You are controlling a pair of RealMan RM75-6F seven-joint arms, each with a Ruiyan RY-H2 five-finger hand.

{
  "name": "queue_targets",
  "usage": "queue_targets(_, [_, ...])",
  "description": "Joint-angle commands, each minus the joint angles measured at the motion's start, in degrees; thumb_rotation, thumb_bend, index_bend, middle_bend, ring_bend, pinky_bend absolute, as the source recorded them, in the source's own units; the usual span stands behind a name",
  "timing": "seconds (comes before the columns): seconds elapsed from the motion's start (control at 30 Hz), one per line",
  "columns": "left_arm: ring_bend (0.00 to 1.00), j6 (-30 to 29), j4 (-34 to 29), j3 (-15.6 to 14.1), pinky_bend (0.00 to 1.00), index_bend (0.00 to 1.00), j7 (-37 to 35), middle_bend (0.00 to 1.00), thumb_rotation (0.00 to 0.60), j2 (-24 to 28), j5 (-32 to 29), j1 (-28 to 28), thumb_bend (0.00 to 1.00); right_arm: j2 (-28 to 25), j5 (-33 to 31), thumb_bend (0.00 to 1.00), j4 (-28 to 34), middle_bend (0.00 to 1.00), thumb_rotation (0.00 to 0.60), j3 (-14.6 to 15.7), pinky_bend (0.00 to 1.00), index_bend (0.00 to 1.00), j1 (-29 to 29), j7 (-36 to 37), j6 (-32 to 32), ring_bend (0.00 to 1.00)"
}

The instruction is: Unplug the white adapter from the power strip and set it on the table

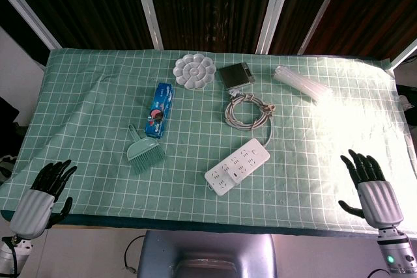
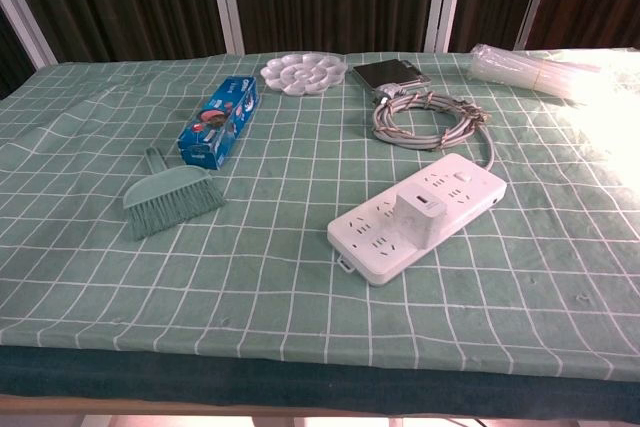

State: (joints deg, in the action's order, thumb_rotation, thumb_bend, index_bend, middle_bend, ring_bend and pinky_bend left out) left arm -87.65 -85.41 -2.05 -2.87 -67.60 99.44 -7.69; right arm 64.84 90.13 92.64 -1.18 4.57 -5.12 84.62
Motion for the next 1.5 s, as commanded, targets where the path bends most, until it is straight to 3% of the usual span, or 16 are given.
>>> queue_targets(0.03, [0.00, 1.55, -0.73, -0.84, 0.07, 0.00, 0.69, 0.00, 0.600, 0.27, 0.40, -0.60, 0.52, -0.07, 0.17, 0.15, 0.28, 0.00, 0.600, 0.17, 0.00, 0.00, -0.01, -0.06, 0.11, 0.00])
queue_targets(0.27, [0.00, 6.37, 1.11, -2.99, 0.07, 0.00, -1.97, 0.00, 0.600, -3.37, 6.30, -5.29, 0.60, 0.55, 3.15, 0.15, -0.81, 0.00, 0.600, 0.97, 0.00, 0.00, 1.33, 0.48, -1.03, 0.00])
queue_targets(0.43, [0.00, 13.64, 0.26, -1.59, 0.07, 0.00, -2.78, 0.00, 0.600, -7.44, 7.70, -11.91, 0.70, 2.86, 6.69, 0.15, -2.54, 0.00, 0.600, 1.75, 0.00, 0.00, 5.18, -1.17, -5.81, 0.00])
queue_targets(0.6, [0.00, 22.24, -0.93, 0.88, 0.04, 0.00, -0.78, 0.00, 0.590, -12.89, 4.55, -17.53, 0.78, 4.95, 7.78, 0.15, -2.47, 0.00, 0.600, 1.17, 0.00, 0.00, 9.92, -1.65, -11.66, 0.00])
queue_targets(0.73, [0.00, 26.64, -2.32, 2.86, 0.03, 0.00, 3.18, 0.00, 0.473, -17.30, 2.23, -20.72, 0.83, 6.21, 6.24, 0.15, -1.41, 0.00, 0.600, 0.33, 0.00, 0.00, 12.21, -1.58, -14.87, 0.00])
queue_targets(0.83, [0.00, 28.57, -3.00, 3.94, 0.03, 0.00, 7.35, 0.00, 0.444, -20.62, 1.29, -22.54, 0.86, 6.88, 5.09, 0.15, -0.78, 0.00, 0.600, -0.36, 0.00, 0.00, 13.70, -1.03, -16.61, 0.00])
queue_targets(1.13, [0.00, 34.87, -0.09, 6.26, 0.03, 0.00, 13.67, 0.00, 0.440, -29.58, -4.79, -27.01, 0.86, 9.21, 3.33, 0.15, -0.20, 0.00, 0.600, -2.15, 0.00, 0.00, 18.17, -0.07, -20.59, 0.00])
queue_targets(1.5, [0.00, 38.47, 5.73, 7.27, 0.02, 0.00, 13.33, 0.00, 0.428, -36.16, -9.19, -31.49, 0.86, 8.99, -1.12, 0.15, 1.42, 0.00, 0.600, -2.61, 0.00, 0.00, 21.78, -0.98, -26.19, 0.00])
